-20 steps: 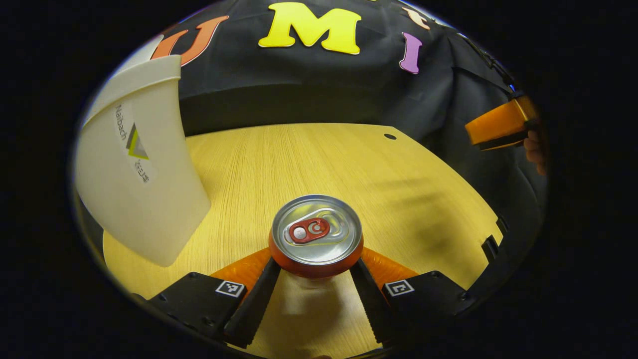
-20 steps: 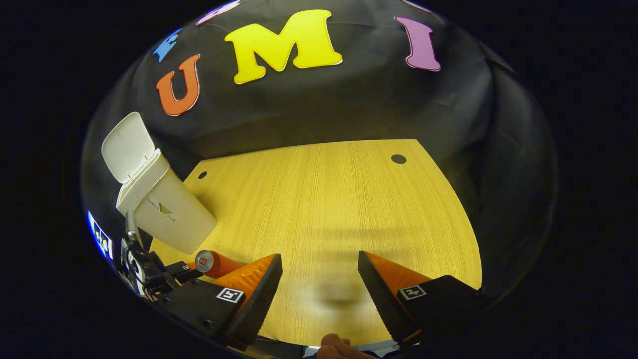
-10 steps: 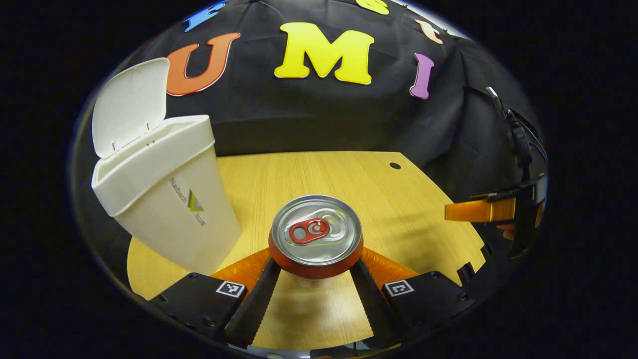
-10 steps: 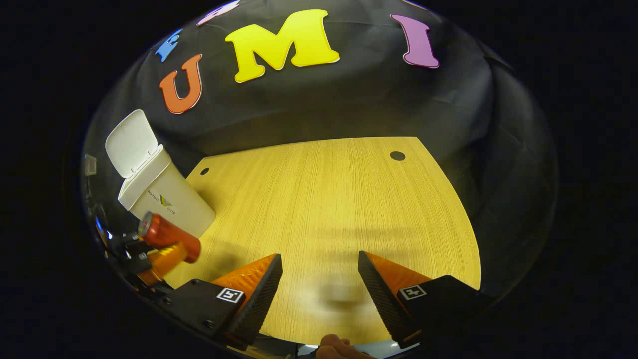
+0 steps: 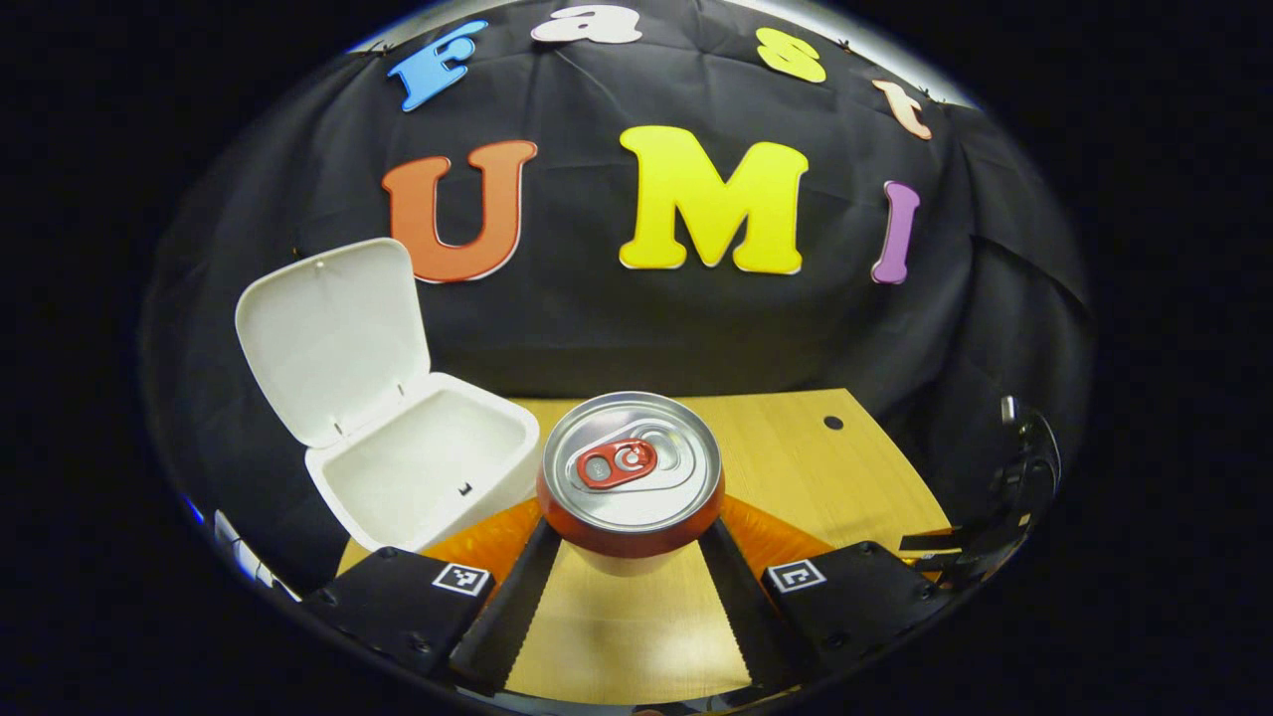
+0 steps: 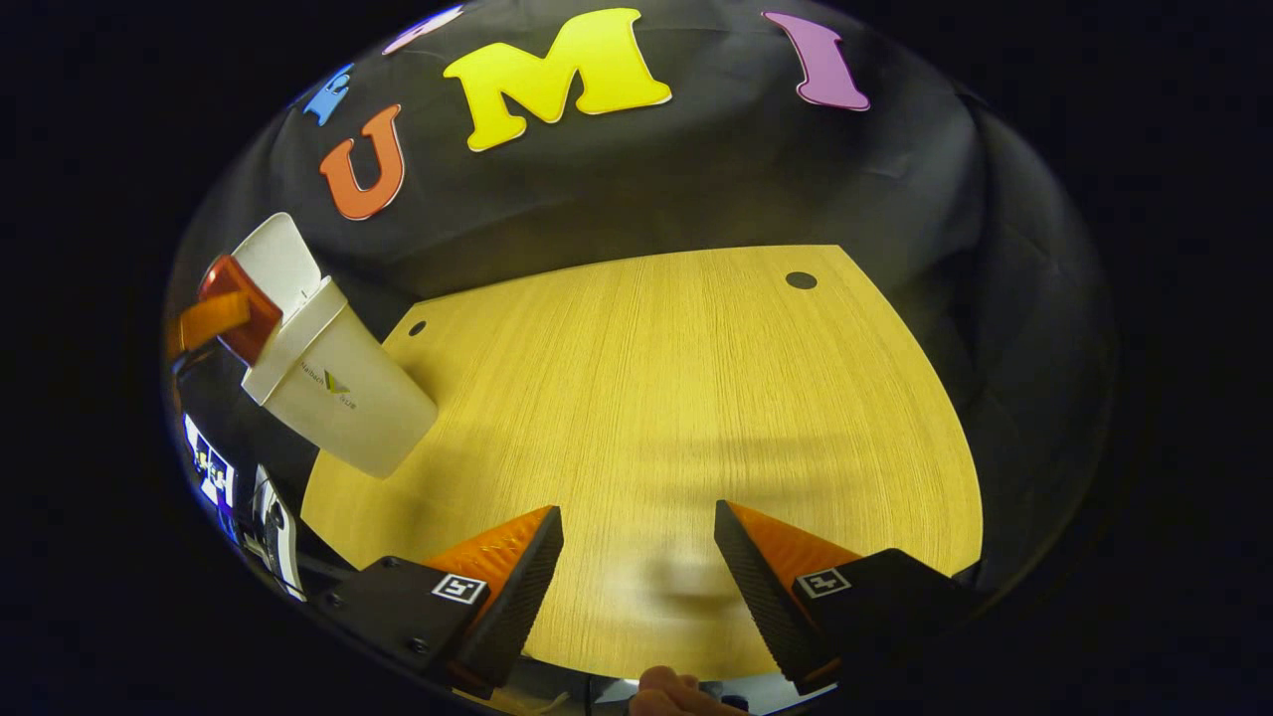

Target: Press the lid of the desktop garbage bin to open it, pick up the crumpled paper on the desktop and throw it into the bin, then pick up the pop can on the desktop and drop it into the bin, and finally close the garbage bin lid.

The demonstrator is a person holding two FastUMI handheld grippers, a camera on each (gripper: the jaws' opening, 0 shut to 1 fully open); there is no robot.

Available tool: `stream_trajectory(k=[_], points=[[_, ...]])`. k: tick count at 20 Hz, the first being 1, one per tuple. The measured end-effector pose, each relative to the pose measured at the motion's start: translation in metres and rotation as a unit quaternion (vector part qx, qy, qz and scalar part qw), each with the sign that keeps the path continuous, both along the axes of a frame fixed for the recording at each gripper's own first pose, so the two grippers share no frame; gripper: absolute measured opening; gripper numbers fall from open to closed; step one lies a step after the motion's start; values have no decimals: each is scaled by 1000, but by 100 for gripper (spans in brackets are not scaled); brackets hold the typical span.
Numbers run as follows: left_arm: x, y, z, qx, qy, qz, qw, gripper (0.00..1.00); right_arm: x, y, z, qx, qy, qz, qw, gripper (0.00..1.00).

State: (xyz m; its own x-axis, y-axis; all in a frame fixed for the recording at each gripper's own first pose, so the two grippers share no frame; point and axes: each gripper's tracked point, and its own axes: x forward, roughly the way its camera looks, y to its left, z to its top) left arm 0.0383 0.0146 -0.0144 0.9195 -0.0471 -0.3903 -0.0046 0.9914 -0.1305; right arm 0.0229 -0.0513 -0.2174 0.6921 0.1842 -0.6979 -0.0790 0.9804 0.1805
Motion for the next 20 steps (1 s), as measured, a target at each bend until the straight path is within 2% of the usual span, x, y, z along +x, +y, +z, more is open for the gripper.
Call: stream_trajectory(k=[5,11,17,18,20], points=[[36,69,25,6,-24,75,997,85,6,-2,4,8,2,-5,1000,96],[64,147,0,1,-7,159,987,86,10,0,2,7,10,-9,1000,96],[72,168,-55,-18,51,186,981,86,6,9,-5,-9,20,-1,1000,96],[72,168,-59,-15,57,187,981,86,4,11,-7,-15,22,4,1000,93],[71,166,-69,-15,63,190,980,86,0,16,-10,-20,25,13,999,96]])
